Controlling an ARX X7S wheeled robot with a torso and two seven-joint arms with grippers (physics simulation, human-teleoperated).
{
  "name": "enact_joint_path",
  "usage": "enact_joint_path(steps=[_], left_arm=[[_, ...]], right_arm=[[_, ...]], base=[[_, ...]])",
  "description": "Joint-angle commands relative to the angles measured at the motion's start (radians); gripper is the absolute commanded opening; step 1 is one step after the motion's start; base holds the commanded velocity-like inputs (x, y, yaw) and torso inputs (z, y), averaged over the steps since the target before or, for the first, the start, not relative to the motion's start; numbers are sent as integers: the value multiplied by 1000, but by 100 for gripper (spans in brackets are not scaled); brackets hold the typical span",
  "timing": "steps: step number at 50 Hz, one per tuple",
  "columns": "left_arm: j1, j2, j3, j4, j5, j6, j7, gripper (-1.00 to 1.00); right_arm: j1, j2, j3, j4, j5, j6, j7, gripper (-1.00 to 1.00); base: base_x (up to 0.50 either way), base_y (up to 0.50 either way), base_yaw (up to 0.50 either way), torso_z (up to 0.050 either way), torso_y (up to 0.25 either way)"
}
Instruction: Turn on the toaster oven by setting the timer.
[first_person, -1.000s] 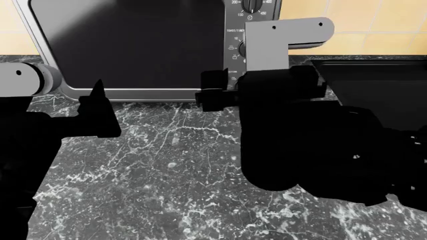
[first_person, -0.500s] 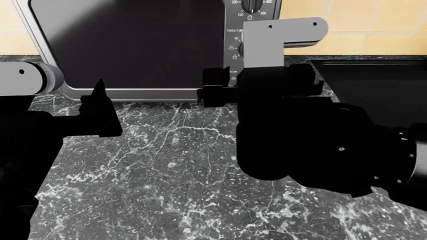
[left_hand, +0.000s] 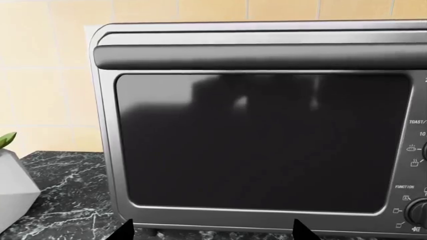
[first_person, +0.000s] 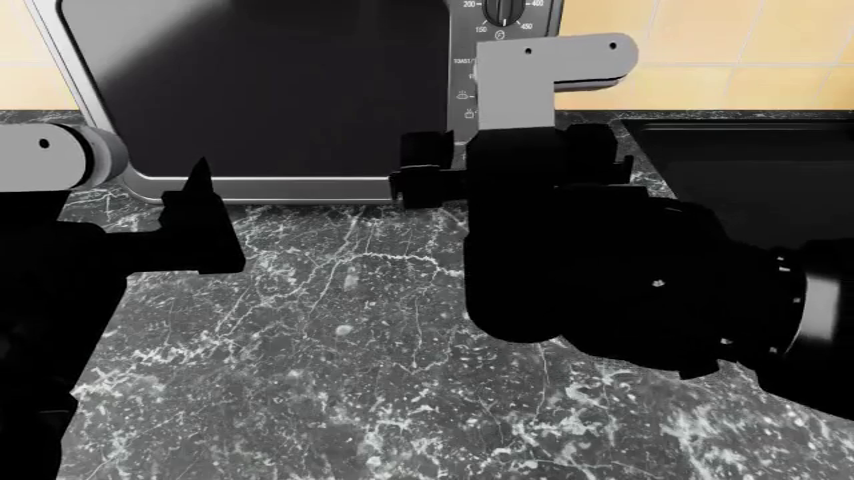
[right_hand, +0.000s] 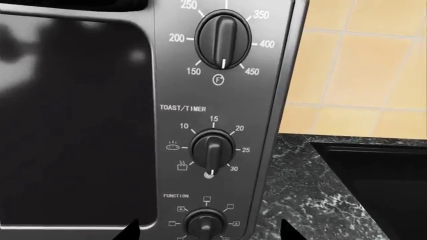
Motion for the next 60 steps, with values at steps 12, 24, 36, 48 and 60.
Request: enact_joint_path(steps=[12, 24, 36, 48, 60], left_arm=[[6, -11, -1, 3, -7, 14, -2, 100], [5, -13, 4, 2, -3, 18, 1, 100], [-3, -8, 17, -8, 10, 18, 7, 100], [-5, -10, 23, -8, 10, 21, 6, 100], [8, -22, 14, 6, -2, 31, 1, 100]], right_arm=[[1, -34, 1, 105, -12, 2, -52, 100], [-1, -50, -3, 138, -21, 6, -67, 100], [-2, -62, -7, 181, -34, 6, -84, 100], [-5, -75, -8, 212, -44, 6, -99, 100], [-8, -91, -11, 244, -54, 8, -120, 100]], base=[[0, 0, 0, 0, 0], [0, 0, 0, 0, 0], [0, 0, 0, 0, 0], [0, 0, 0, 0, 0], [0, 0, 0, 0, 0]])
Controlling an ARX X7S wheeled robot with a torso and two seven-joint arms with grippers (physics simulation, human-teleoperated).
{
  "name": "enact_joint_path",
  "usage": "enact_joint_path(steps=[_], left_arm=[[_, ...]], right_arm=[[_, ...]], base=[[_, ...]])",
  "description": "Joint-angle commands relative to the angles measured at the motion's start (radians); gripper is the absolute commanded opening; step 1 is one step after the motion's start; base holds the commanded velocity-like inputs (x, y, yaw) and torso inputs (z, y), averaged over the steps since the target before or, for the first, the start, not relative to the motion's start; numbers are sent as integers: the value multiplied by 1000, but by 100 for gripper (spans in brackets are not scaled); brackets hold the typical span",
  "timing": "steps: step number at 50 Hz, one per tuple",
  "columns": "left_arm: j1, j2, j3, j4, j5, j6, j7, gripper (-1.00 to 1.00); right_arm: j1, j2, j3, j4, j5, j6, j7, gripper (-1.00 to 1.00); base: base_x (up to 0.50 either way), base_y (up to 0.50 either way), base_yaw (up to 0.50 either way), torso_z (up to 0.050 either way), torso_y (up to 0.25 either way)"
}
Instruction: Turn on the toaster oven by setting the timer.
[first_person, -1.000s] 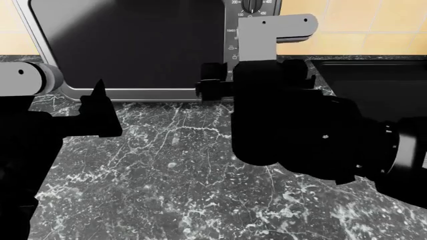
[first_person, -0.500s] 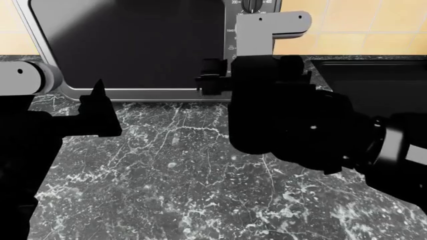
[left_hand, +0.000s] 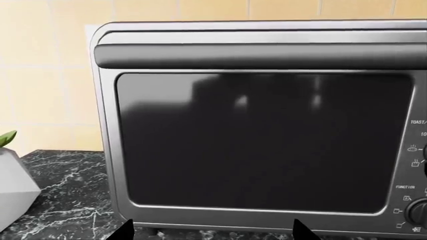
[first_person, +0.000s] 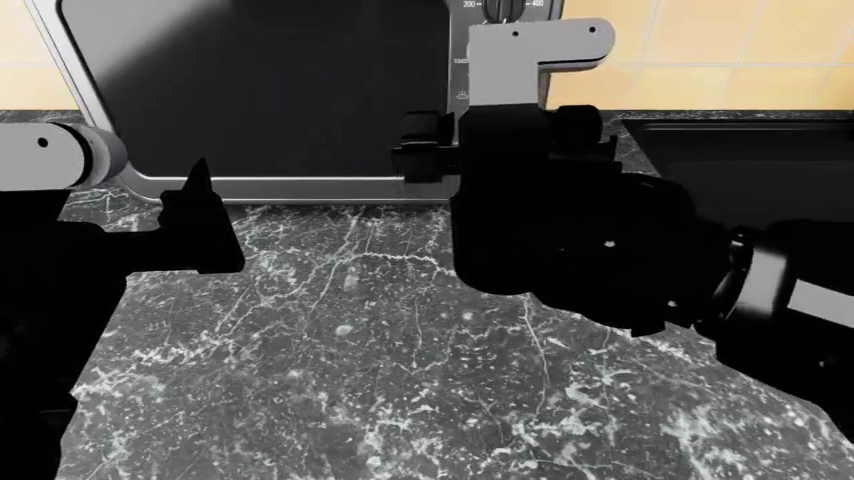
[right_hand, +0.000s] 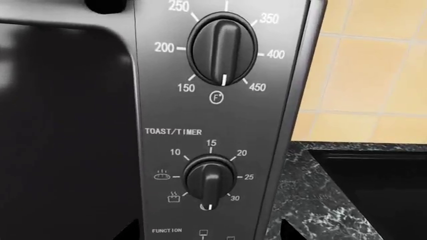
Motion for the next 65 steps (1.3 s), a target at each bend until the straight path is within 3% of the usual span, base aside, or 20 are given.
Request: enact_joint_path(steps=[1, 65], left_arm=[[8, -8, -3, 8, -6, 7, -3, 100], [-4, -10, 30, -9, 15, 24, 5, 100]], right_arm=[[-3, -13, -3, 31, -9, 2, -17, 100], [-21, -54, -9, 157, -45, 9, -75, 100]], base=[[0, 0, 0, 0, 0], [0, 0, 0, 0, 0]])
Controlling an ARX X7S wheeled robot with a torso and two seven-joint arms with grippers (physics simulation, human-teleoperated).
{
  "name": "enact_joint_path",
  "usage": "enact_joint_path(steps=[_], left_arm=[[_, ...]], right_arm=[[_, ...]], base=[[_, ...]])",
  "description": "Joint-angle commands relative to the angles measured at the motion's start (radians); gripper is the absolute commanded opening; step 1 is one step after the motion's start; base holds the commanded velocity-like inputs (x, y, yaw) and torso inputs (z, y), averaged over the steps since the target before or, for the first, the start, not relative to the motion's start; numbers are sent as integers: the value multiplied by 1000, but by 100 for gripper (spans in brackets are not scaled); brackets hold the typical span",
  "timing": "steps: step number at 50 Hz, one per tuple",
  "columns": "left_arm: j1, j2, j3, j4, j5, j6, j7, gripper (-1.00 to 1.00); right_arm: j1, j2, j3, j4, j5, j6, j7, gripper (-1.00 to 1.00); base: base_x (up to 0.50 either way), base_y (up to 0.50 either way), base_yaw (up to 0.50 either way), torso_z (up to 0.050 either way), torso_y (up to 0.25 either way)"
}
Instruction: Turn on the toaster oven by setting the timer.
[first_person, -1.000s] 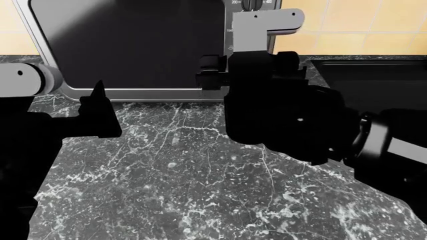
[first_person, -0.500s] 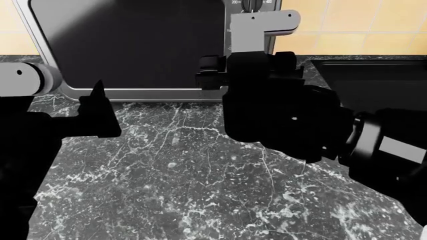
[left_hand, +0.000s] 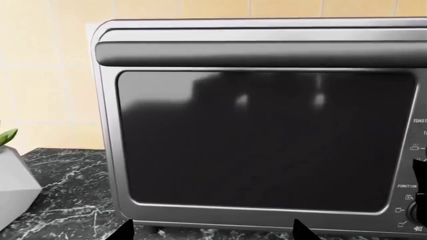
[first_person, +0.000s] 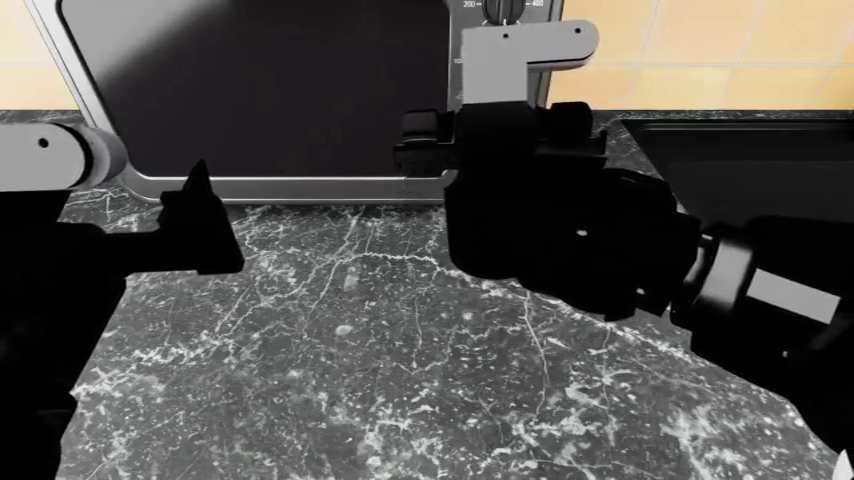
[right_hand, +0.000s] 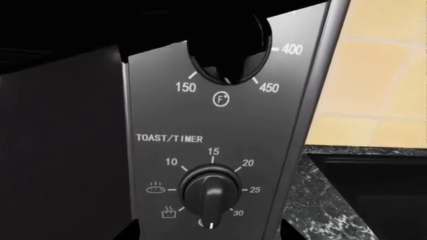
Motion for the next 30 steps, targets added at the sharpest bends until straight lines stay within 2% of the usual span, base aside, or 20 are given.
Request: enact_joint_path(steps=[1, 30], left_arm=[[-9, 6, 14, -8, 10, 0, 2, 100], [-36, 8, 41, -32, 28, 4, 13, 100]], right_arm=[[-4, -3, 0, 25, -4, 1, -8, 100], [-12, -23, -1, 69, -18, 5, -46, 100]], base=[[0, 0, 0, 0, 0], [0, 0, 0, 0, 0]])
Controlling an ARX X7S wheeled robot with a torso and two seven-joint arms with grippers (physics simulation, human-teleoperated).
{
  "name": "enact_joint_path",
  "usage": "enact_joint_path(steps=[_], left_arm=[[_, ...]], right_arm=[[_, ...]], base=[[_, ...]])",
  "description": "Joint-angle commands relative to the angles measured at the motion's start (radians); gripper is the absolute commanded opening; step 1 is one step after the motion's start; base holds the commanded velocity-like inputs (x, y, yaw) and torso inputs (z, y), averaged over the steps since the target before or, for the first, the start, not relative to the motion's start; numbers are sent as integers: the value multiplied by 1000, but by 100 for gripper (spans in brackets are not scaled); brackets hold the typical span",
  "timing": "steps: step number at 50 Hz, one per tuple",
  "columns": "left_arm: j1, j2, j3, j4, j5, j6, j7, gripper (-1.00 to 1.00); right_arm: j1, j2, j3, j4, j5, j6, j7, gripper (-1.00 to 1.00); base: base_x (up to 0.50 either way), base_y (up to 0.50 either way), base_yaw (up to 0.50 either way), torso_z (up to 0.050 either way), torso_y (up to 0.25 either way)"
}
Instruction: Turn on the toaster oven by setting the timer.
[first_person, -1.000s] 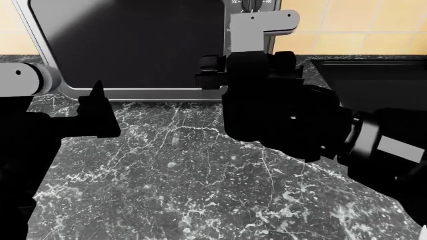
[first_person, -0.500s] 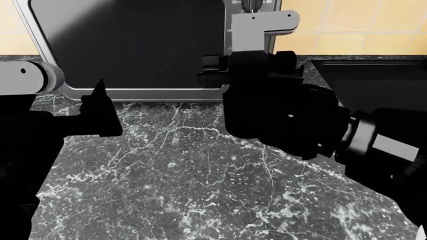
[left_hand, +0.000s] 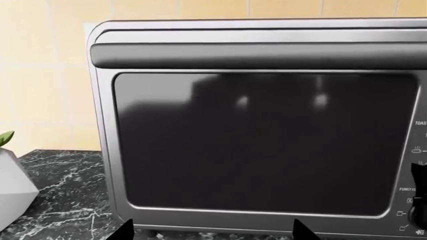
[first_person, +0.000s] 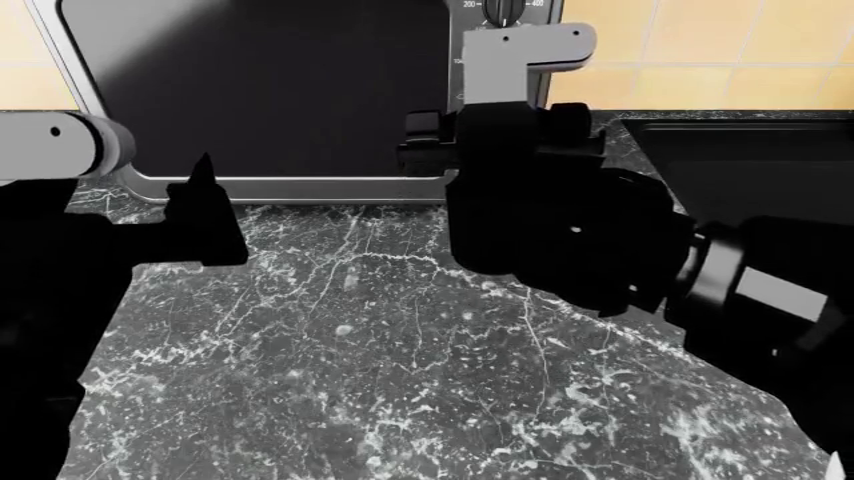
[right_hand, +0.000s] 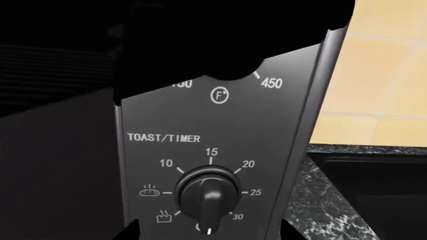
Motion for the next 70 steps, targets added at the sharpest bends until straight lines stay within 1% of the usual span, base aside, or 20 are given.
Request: enact_joint_path(steps=[1, 29, 30, 70], left_arm=[[-8, 0, 9, -8, 5, 3, 4, 100], [7, -21, 5, 9, -13, 23, -6, 100], [7, -21, 5, 8, -12, 23, -5, 100], [-8, -9, 41, -15, 26, 29, 15, 100]], right_arm=[[-1, -10, -2, 22, -7, 3, -16, 100], [-5, -20, -1, 68, -22, 4, -37, 100], [-5, -21, 0, 71, -21, 5, -38, -100], [-15, -13, 11, 61, -47, -14, -54, -100]], base=[[0, 0, 0, 0, 0], [1, 0, 0, 0, 0], [0, 0, 0, 0, 0], [0, 0, 0, 0, 0]])
